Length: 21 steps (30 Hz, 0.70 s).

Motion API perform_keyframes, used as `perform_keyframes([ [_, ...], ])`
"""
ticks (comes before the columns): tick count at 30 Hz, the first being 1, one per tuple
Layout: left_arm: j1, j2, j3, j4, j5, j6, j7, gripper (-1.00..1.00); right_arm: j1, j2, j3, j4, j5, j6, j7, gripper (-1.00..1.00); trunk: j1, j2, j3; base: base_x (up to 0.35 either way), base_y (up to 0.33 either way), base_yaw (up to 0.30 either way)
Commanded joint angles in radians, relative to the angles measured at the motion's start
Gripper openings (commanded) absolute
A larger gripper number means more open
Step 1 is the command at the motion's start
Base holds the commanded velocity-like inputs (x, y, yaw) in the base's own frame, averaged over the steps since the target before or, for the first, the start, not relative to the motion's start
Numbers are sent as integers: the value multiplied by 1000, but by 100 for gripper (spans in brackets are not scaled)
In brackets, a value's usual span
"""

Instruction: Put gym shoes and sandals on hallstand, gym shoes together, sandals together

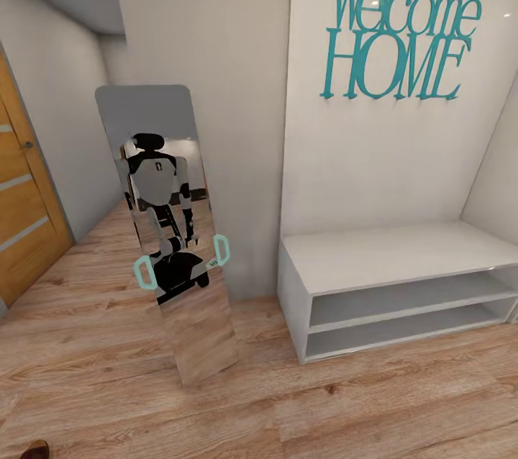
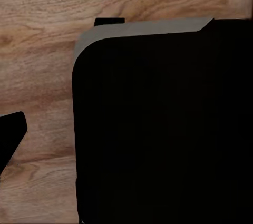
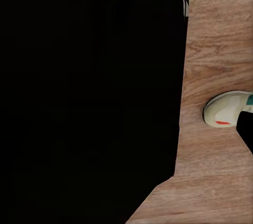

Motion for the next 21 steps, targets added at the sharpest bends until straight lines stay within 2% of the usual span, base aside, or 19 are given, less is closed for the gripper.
perform_keyframes([
  [1,0,1,0,-6,0,-8,0,100,0,-1,-2,0,-2,0,-1,100,0,0,-1,0,0,0],
  [8,-1,5,1,-45,0,-48,0,100,0,-1,-6,-4,-6,-3,-3,100,0,0,-1,0,0,0],
  [15,-8,6,1,-85,-1,-87,0,100,0,-2,-6,-44,-7,-40,-3,100,0,0,-1,0,0,0],
  [21,-37,6,1,-119,-1,-121,0,100,0,-1,-5,-78,-6,-51,-2,100,0,0,-1,0,0,0],
])
